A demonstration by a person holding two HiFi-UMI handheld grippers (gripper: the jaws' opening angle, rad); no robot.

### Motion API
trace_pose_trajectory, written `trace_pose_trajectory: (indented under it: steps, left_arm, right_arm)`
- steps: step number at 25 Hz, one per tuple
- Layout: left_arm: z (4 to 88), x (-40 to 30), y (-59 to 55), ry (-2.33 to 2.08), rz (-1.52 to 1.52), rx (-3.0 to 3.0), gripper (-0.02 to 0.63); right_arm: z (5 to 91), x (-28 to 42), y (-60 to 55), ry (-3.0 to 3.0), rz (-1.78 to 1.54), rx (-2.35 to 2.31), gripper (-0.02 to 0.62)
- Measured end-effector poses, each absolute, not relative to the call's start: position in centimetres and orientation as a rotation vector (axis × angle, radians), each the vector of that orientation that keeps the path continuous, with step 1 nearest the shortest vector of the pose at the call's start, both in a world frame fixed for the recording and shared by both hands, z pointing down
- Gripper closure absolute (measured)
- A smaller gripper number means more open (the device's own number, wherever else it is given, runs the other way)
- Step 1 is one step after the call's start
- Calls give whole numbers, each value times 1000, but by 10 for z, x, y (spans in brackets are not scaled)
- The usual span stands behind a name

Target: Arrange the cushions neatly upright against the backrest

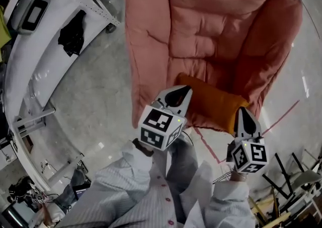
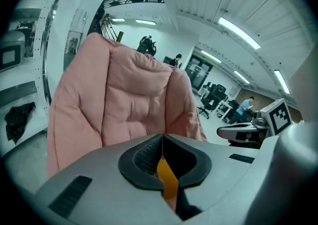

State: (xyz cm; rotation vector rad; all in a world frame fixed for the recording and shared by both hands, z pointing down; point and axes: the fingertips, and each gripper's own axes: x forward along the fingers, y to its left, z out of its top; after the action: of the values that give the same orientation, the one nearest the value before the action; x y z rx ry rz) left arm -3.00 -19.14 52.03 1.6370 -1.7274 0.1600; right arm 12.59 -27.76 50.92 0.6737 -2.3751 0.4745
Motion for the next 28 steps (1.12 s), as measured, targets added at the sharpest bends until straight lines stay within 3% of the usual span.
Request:
trace_pose_trajectory:
  steps: [13,18,23,25,28]
  left_arm:
    - [634,-43,-180,-1649,200,1507,588]
    - [676,-38,-181,-1611,225,1472,517]
    - [711,-32,-180,-1536,254,1443,406]
    - [721,-32,-179,-1519,259,1427,379]
    - [733,-33,-177,-1507,291,1419,337]
  right_arm:
    - [595,140,-284,-2253,545,773,580]
    - [614,152,-291,-2216,539,809,580]
    - [617,164,-302,-2213,550,900,577]
    - [621,171,-303,-2190,559,924,508]
    - [625,180,-304,-2162,566,963,457]
